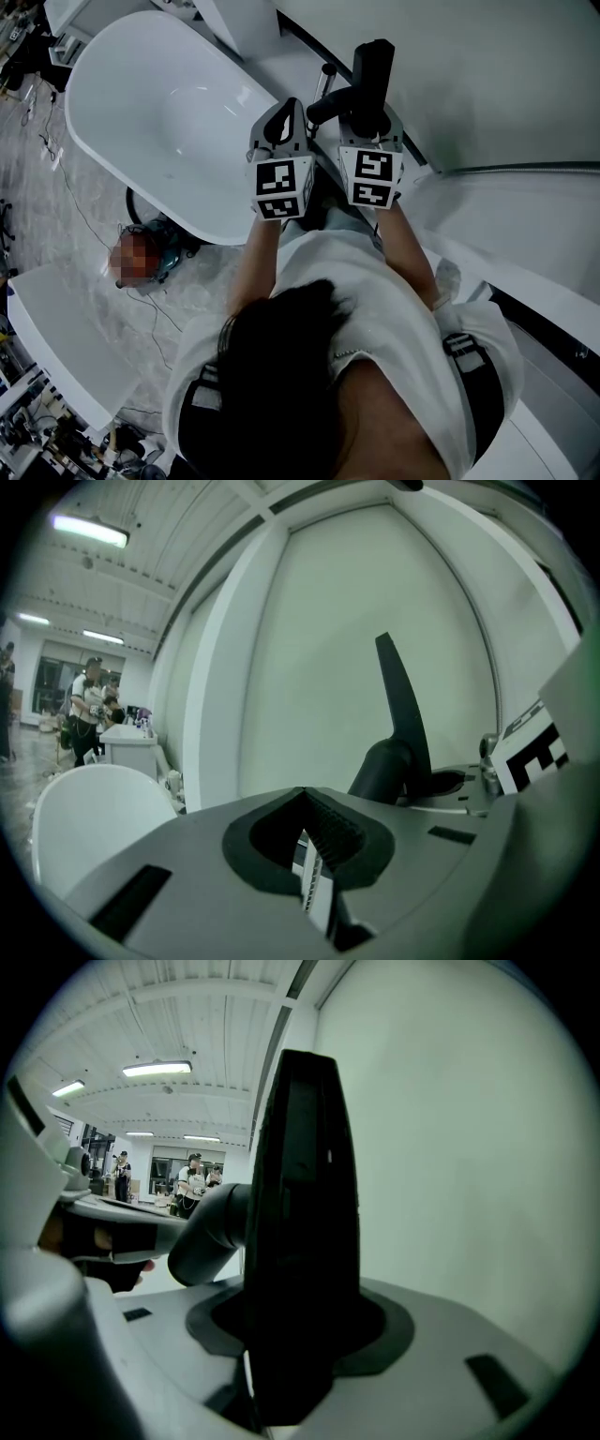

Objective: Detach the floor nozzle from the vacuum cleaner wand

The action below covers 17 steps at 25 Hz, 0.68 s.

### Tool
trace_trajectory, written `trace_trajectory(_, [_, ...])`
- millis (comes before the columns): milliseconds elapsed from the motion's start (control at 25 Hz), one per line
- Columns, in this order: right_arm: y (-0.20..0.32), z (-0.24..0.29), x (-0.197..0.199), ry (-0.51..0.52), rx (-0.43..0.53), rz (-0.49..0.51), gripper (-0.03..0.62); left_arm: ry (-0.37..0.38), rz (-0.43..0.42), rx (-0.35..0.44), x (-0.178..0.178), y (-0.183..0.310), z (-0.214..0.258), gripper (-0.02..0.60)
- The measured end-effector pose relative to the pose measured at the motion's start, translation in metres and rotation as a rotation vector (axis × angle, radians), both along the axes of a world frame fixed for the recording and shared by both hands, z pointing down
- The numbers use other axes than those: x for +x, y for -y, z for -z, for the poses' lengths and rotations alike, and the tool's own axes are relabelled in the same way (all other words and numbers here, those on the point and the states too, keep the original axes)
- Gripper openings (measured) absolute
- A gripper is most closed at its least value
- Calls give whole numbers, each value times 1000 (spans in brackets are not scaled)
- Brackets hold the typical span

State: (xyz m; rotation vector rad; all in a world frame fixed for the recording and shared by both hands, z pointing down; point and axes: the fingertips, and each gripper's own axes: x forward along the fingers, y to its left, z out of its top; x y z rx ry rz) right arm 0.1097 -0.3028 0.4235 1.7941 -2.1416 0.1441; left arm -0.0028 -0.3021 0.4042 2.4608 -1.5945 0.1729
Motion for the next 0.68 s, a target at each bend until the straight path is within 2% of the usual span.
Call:
trace_trajectory(80, [0,1,-1,-6,0,-2,219,38,-2,15,-1,0,-1,3])
trace_trajectory(280, [0,-1,-1,-20,-7,-5,219,62,-15,28,1,1,-1,3])
trace_trajectory(680, [2,2,-1,-36,-2,-10,219,70,-28,19,5,3,-4,3])
